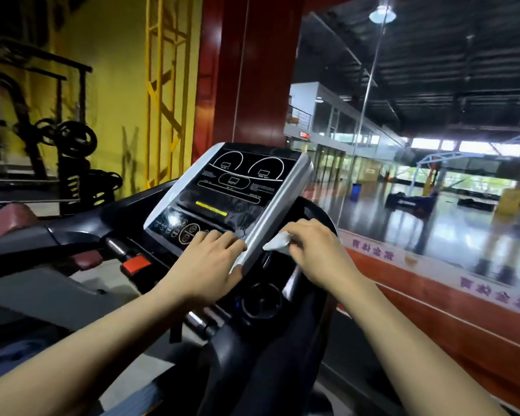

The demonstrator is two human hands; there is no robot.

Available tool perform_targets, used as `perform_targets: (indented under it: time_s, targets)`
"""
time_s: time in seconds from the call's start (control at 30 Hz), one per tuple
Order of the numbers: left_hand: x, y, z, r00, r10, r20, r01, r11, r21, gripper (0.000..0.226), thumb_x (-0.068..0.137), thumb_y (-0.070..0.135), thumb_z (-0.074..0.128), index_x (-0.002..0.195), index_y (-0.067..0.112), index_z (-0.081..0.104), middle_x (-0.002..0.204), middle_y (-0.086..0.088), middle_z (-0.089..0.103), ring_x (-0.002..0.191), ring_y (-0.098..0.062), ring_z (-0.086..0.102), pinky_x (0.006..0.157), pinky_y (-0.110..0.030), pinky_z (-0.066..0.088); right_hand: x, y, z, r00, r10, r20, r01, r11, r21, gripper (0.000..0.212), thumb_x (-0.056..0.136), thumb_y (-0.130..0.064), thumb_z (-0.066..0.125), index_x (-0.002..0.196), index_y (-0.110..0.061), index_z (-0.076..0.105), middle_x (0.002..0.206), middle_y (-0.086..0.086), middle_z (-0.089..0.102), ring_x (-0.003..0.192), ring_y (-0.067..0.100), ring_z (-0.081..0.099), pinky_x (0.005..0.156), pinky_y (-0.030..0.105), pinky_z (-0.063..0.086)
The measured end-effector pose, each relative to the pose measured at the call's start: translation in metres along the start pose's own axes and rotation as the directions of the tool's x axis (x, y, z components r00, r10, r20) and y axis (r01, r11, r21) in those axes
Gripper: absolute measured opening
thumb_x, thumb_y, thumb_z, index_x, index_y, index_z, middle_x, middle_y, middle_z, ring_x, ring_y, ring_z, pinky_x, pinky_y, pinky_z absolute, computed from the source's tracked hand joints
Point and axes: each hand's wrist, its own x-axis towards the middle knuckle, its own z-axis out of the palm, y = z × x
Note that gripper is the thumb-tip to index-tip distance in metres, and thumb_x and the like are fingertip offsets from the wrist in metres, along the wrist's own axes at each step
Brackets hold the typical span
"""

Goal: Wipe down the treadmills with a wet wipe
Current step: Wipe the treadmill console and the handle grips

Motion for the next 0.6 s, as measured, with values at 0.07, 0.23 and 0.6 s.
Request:
perform_targets:
  time_s: [0.07,0.23,0.6]
  targets:
    - [0.023,0.003,0.022,0.999,-0.048,-0.027,0.048,0.999,0.015,0.040,0.088,0.047,0.038,0.109,0.021,0.060,0.098,0.000,0.059,0.087,-0.029,0.059,0.077,-0.042,0.048,0.033,0.032,0.003,0.999,-0.025,-0.034,0.025,1.000,0.004,0.021,0.086,-0.008,0.055,0.099,-0.021,0.066,0.089,-0.005,0.058,0.093,0.019,0.051,0.080,0.036,0.044]
    - [0.077,0.003,0.063,0.987,-0.158,-0.034,0.157,0.987,-0.033,0.047,0.095,0.046,0.035,0.132,0.024,0.052,0.128,0.002,0.056,0.107,-0.028,0.058,0.090,-0.044,0.048,0.121,0.093,0.008,0.993,-0.017,-0.121,0.025,0.997,0.067,0.016,0.084,-0.018,0.057,0.076,-0.024,0.045,0.077,-0.007,0.046,0.082,0.025,0.051,0.067,0.034,0.036]
    - [0.146,-0.004,0.143,0.980,-0.198,-0.032,0.175,0.920,-0.351,0.072,0.100,0.064,0.026,0.162,0.034,0.008,0.166,0.000,0.025,0.151,-0.021,0.027,0.121,-0.044,0.026,0.298,0.113,0.010,0.862,-0.212,-0.461,0.176,0.977,-0.120,0.017,0.091,-0.008,0.057,0.098,-0.014,0.071,0.100,0.007,0.069,0.099,0.029,0.056,0.082,0.039,0.041]
